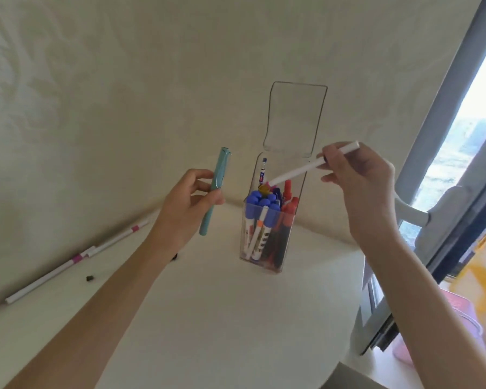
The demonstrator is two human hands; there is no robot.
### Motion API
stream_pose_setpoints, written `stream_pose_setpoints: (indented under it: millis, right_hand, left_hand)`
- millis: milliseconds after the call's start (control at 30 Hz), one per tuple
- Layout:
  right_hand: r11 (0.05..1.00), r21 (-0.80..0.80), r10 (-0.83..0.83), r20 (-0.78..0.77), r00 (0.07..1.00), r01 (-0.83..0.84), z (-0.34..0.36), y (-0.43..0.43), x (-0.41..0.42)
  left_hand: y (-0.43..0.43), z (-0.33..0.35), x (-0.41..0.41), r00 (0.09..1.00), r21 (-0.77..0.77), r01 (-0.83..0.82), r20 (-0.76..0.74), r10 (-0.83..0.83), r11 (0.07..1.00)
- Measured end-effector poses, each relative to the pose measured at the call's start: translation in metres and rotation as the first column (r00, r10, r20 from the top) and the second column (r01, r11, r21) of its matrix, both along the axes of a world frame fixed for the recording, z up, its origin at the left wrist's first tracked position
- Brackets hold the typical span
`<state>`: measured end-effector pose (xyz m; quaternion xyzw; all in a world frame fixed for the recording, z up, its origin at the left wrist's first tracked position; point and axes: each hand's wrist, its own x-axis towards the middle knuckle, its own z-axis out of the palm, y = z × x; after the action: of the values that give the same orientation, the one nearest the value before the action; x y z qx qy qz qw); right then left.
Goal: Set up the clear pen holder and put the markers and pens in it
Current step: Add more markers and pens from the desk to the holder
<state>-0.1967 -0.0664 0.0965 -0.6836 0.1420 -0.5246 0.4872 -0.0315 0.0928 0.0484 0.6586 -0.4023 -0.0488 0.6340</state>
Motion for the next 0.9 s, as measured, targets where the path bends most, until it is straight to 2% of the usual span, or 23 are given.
stream_pose_setpoints:
  millis: [100,233,467,600,700,767,833,900]
  right_hand:
    - [1.0,-0.018,-0.005,-0.078,0.997,0.004,0.002,-0.008,0.016]
    - [0.992,-0.125,-0.017,-0.213,0.977,-0.01,-0.003,-0.008,0.036]
    - [0.965,-0.26,-0.043,-0.304,0.952,-0.04,0.001,-0.004,0.043]
    - [0.947,-0.319,-0.059,-0.301,0.952,-0.042,-0.001,-0.004,0.052]
    - [0.886,-0.45,-0.095,-0.412,0.906,-0.111,-0.006,0.003,0.065]
    - [0.812,-0.556,-0.14,-0.479,0.866,-0.176,-0.017,0.009,0.072]
    - [0.754,-0.637,-0.201,-0.455,0.867,-0.16,-0.029,0.011,0.073]
    - [0.738,-0.668,-0.229,-0.388,0.893,-0.1,-0.032,0.008,0.07]
  left_hand:
    - [-0.011,0.003,-0.002,0.999,-0.039,0.018,-0.034,-0.02,0.999]
    - [-0.015,0.003,-0.001,0.998,-0.064,0.021,-0.063,-0.025,0.998]
    - [-0.01,0.001,0.006,0.996,-0.046,0.034,-0.08,-0.037,0.998]
    - [-0.013,0.001,0.007,0.996,-0.047,0.041,-0.073,-0.045,0.998]
    - [-0.019,0.002,0.003,0.995,-0.071,0.04,-0.084,-0.046,0.997]
    - [-0.021,0.001,0.001,0.995,-0.076,0.042,-0.086,-0.048,0.996]
    - [-0.019,-0.002,0.0,0.995,-0.072,0.045,-0.081,-0.051,0.996]
    - [-0.017,-0.004,0.001,0.996,-0.063,0.043,-0.069,-0.047,0.997]
